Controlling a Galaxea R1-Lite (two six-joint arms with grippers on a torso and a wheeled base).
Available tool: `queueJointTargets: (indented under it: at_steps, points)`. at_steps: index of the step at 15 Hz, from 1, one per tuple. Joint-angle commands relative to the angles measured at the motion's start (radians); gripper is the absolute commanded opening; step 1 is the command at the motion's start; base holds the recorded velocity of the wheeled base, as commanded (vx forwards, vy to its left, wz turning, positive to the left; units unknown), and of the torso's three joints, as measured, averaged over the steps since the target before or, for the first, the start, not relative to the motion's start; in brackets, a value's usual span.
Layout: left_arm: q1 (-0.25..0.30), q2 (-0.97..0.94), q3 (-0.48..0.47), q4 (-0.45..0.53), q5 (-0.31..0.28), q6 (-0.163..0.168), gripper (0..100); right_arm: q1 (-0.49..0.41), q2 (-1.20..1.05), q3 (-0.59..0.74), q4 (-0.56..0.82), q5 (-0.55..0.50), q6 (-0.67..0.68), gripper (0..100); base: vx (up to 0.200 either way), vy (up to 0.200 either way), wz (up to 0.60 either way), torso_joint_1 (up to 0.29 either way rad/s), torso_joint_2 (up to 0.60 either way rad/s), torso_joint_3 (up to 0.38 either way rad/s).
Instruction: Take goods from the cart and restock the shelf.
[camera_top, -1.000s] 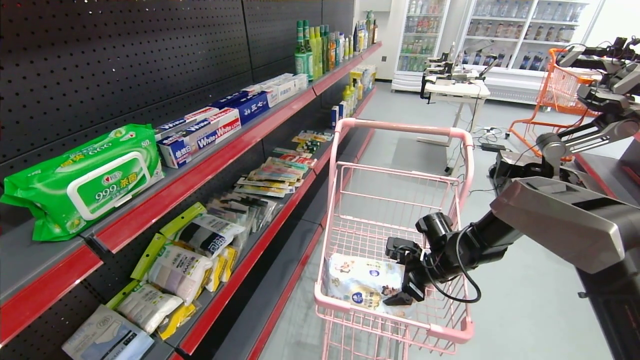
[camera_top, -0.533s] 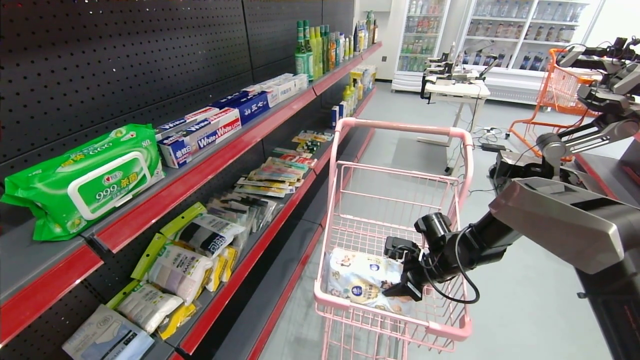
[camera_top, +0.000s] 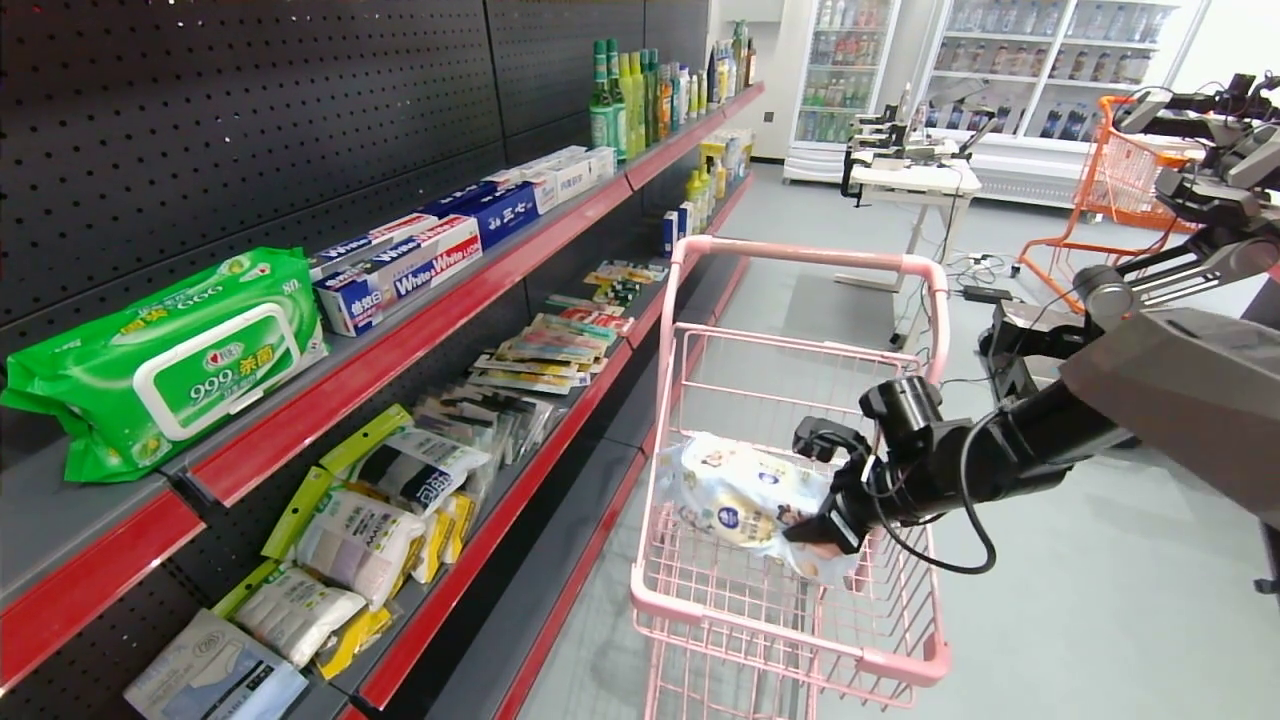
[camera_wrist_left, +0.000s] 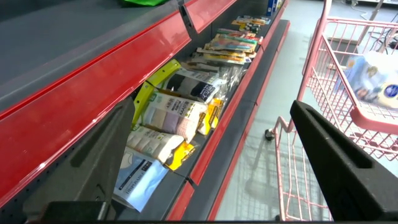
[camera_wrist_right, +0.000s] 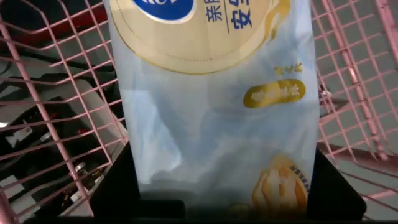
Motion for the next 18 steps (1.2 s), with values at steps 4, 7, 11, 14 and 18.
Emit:
queueJointTargets:
  at_steps: [4, 7, 11, 14, 18]
  points:
    - [0.0, 0.001, 0.0, 0.0, 0.0, 0.001, 100, -0.1, -0.45, 0.197, 0.001, -0.255, 0.131, 0, 0.0, 0.0, 0.0, 0.0, 0.0, 0.0]
    - [0.0, 0.001, 0.0, 0.0, 0.0, 0.001, 100, -0.123, -0.781, 0.354, 0.001, -0.362, 0.237, 0, 0.0, 0.0, 0.0, 0.0, 0.0, 0.0]
    - [0.0, 0.001, 0.0, 0.0, 0.0, -0.001, 100, -0.243, -1.267, 0.607, 0.001, -0.411, 0.264, 0, 0.0, 0.0, 0.0, 0.0, 0.0, 0.0]
    - [0.0, 0.001, 0.0, 0.0, 0.0, 0.001, 100, -0.267, -1.551, 0.754, 0.001, -0.417, 0.381, 0, 0.0, 0.0, 0.0, 0.0, 0.0, 0.0]
    - [0.0, 0.001, 0.0, 0.0, 0.0, 0.001, 100, -0.286, -1.708, 0.869, 0.002, -0.413, 0.418, 0, 0.0, 0.0, 0.0, 0.0, 0.0, 0.0]
